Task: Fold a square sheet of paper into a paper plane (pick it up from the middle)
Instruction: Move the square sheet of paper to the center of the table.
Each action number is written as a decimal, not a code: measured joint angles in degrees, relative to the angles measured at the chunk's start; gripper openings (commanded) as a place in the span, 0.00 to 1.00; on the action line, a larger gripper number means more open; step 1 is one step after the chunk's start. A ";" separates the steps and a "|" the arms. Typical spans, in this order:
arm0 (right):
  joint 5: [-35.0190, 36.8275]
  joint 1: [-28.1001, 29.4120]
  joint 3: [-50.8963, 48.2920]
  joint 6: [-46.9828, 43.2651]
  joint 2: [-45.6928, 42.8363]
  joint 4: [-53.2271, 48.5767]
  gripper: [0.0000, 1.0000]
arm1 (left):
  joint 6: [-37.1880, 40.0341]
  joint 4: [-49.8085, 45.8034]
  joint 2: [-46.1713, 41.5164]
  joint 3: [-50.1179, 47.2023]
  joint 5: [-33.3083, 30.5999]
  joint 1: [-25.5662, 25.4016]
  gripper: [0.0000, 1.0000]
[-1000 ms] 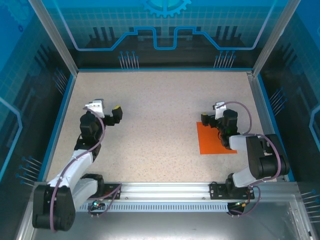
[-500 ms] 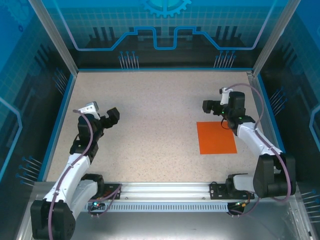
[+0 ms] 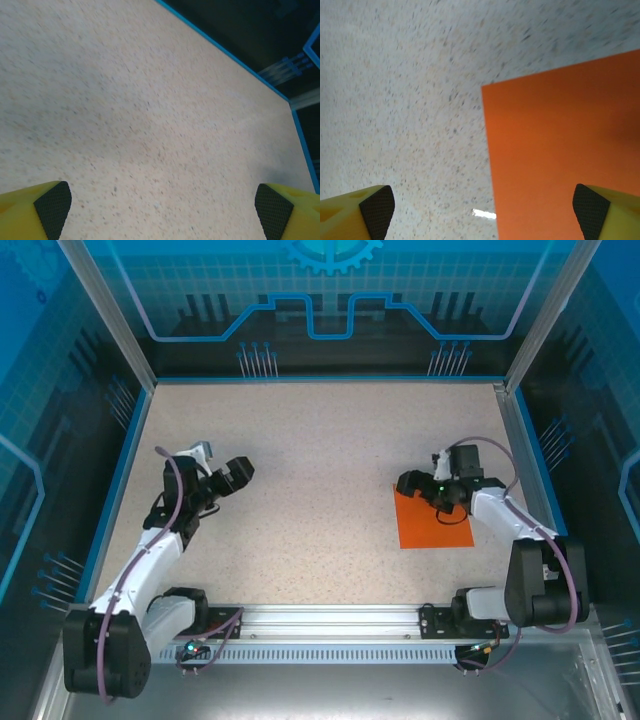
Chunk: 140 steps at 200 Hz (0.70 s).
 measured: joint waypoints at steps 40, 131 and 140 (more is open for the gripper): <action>6.45 4.50 1.05 1.75 0.61 -4.98 0.92 | 0.13 -0.15 3.61 0.09 2.97 -6.60 0.98; 10.93 11.89 5.55 5.53 12.70 -6.82 0.89 | 1.11 -1.70 5.81 0.42 3.34 -8.22 0.99; 11.34 13.57 6.19 6.36 13.53 -6.25 0.89 | 1.62 -2.23 5.62 0.42 3.26 -8.22 0.99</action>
